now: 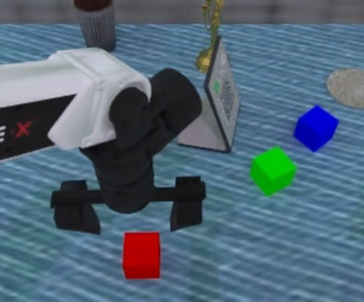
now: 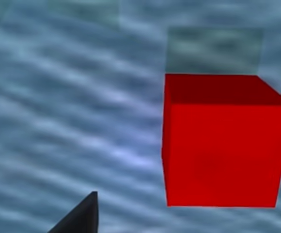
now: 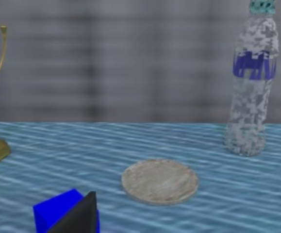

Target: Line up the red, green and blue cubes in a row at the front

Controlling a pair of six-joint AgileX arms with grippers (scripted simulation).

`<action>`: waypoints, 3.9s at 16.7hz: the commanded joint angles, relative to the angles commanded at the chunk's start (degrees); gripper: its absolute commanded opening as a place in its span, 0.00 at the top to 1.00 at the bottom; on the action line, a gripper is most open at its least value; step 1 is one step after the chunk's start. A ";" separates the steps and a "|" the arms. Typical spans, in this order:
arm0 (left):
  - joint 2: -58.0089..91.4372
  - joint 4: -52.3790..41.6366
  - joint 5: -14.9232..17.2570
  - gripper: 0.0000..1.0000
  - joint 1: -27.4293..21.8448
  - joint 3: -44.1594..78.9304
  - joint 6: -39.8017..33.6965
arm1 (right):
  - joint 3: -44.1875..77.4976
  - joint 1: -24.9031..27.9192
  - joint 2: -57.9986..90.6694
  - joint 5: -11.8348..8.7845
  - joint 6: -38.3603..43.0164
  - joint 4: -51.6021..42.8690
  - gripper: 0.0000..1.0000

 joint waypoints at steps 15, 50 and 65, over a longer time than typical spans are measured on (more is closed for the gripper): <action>-61.12 33.80 -0.86 0.00 28.64 -45.65 16.48 | 58.67 15.84 72.44 -0.01 -1.43 -40.49 0.00; -98.09 60.92 1.03 0.00 44.40 -70.14 44.26 | 89.76 27.09 126.83 0.24 -2.33 -52.50 0.23; -98.09 60.92 1.03 0.00 44.40 -70.14 44.26 | 89.76 27.09 126.83 0.24 -2.33 -52.50 1.00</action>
